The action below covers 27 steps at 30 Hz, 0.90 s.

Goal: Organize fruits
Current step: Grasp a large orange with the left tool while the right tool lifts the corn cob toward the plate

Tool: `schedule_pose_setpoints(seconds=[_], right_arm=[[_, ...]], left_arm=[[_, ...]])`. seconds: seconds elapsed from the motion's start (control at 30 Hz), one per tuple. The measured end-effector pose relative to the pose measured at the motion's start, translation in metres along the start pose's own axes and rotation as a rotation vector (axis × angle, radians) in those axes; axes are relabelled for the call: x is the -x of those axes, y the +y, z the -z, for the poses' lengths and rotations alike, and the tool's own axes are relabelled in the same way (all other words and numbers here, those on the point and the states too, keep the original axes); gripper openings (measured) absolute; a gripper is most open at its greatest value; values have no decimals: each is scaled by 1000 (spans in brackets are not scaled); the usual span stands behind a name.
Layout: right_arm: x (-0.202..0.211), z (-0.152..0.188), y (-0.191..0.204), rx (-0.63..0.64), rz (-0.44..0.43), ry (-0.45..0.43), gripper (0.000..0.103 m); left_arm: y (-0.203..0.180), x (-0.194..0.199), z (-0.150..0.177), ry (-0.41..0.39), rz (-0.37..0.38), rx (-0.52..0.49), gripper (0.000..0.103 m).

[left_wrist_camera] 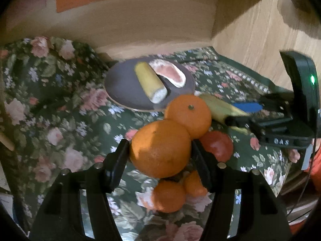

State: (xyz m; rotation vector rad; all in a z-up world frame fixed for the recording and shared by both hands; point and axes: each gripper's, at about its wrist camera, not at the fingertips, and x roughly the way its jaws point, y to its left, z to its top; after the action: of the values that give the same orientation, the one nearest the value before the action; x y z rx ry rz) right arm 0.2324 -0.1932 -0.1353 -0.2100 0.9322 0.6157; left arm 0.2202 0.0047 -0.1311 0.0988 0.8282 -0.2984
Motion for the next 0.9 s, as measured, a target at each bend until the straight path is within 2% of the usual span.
schedule_pose_setpoints(seconds=[0.17,0.57,0.9], right_arm=[[-6,-3,6,43,27,45,35],[-40,-23,-2,-18,-14,89,37],[-21,-25,-6,-9,48,-8,35]], left_arm=[[11,-3,-5,8,-30,20,63],[17,-3,-7,-3,-38,34,63],[31,-2,-24,-38,-39,78,63]])
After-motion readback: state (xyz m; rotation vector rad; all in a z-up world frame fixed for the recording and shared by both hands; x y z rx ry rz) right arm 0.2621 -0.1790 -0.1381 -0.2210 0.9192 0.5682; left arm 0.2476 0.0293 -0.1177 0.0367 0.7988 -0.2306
